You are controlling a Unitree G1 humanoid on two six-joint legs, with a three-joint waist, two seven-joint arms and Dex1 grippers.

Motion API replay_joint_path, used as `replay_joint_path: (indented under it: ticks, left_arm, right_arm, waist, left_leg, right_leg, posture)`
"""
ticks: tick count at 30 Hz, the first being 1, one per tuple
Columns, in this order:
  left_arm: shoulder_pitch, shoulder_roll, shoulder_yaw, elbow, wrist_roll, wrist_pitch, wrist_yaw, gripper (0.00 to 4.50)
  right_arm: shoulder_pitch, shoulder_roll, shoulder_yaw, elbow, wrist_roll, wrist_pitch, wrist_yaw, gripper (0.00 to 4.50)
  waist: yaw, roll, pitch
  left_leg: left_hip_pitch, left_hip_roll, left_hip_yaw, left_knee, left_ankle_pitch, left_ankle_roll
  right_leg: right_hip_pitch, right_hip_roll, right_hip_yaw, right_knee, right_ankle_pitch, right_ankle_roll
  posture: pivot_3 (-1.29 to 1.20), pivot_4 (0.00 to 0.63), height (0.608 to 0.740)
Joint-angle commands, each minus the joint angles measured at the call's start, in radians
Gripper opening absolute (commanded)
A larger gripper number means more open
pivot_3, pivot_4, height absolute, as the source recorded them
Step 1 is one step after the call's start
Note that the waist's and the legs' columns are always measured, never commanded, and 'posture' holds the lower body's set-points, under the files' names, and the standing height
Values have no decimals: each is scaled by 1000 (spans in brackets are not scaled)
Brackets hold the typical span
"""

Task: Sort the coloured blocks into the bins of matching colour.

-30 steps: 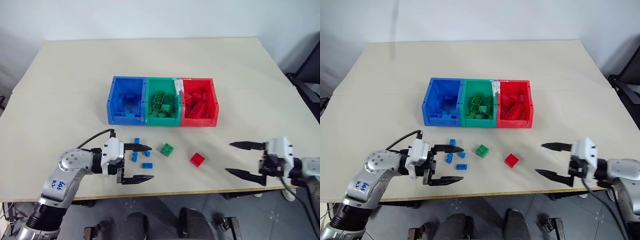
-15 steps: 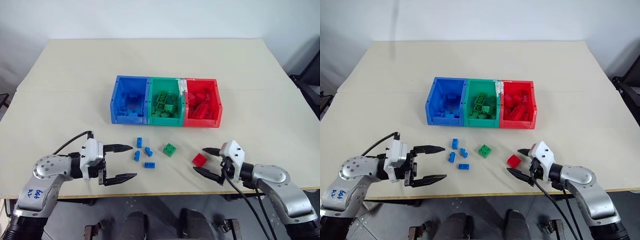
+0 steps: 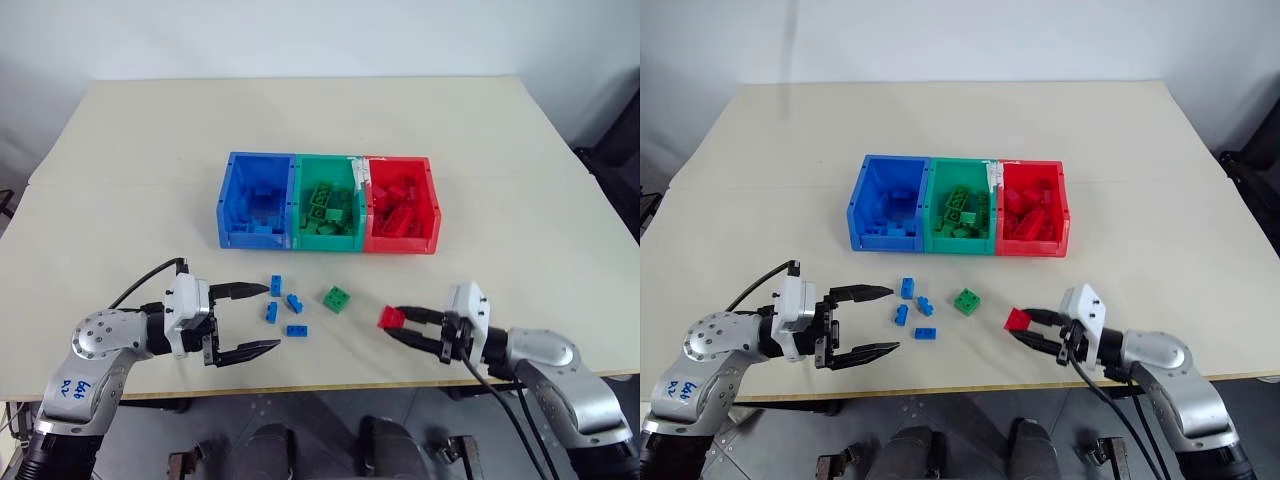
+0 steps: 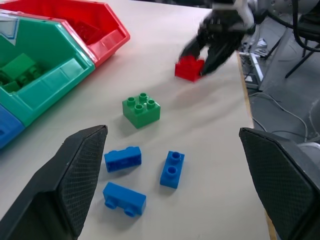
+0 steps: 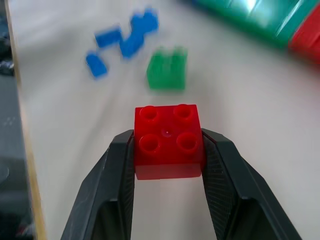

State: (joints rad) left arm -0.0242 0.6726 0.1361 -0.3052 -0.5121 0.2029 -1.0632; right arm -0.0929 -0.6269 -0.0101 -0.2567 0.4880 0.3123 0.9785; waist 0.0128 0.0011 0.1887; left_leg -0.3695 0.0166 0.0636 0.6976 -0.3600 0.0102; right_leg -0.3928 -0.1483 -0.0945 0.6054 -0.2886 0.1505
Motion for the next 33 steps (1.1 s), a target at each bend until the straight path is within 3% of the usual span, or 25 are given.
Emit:
replay_joint_path:
  ticks: [1,7,12,13,16,20,26,33]
  left_arm:
    - [46,-25,60,-35,13,-29,82,4500]
    - [193,-27,194,-40,37,-72,151,4500]
    - [267,-51,268,-57,29,-92,197,4500]
    - [270,-54,273,-63,26,-91,206,4500]
    - [272,-59,273,-80,23,-86,224,4500]
    - [243,-47,241,-95,18,-62,223,4500]
    - [97,18,123,-58,7,8,134,4500]
    - [-92,-5,-36,29,69,-11,103,4500]
  right_arm:
    - [-199,43,-78,74,61,51,-82,1454]
    - [-600,94,-34,463,-116,-14,-202,1454]
    - [-763,136,-15,724,-220,-83,-250,1454]
    - [-777,140,-14,751,-226,-87,-244,2200]
    - [-793,145,-18,780,-236,-124,-225,3213]
    - [-713,126,-69,645,-145,-127,-116,4471]
    - [-325,-22,-191,276,46,-84,126,4471]
    - [-10,-159,-273,279,-37,-295,257,4471]
  waist:
    - [-11,1,0]
    - [-23,1,0]
    - [-17,1,0]
    - [-16,1,0]
    - [-16,1,0]
    - [-17,1,0]
    - [11,1,0]
    - [1,1,0]
  left_leg:
    - [0,0,-1,0,0,0]
    - [0,1,-1,-1,0,0]
    - [-3,0,2,-1,0,0]
    - [-3,-1,2,-1,-1,0]
    - [-5,-1,1,-1,-1,1]
    - [-5,0,1,-1,-1,0]
    - [-5,-1,-2,0,-2,2]
    - [-1,0,4,0,-3,2]
  right_leg:
    - [-1,0,0,0,0,0]
    - [-4,0,2,3,0,-1]
    - [-5,-1,-1,2,-1,-2]
    - [-5,-1,-1,2,-1,-2]
    - [-4,-2,-3,2,-1,-2]
    - [-4,-1,-4,1,-1,-2]
    - [-2,-2,-7,0,-1,-1]
    - [1,-1,-7,-2,0,0]
  posture:
    - [0,150,740]
    - [0,150,740]
    - [0,150,740]
    - [0,150,740]
    - [0,150,740]
    - [0,150,740]
    - [0,150,740]
    - [0,150,740]
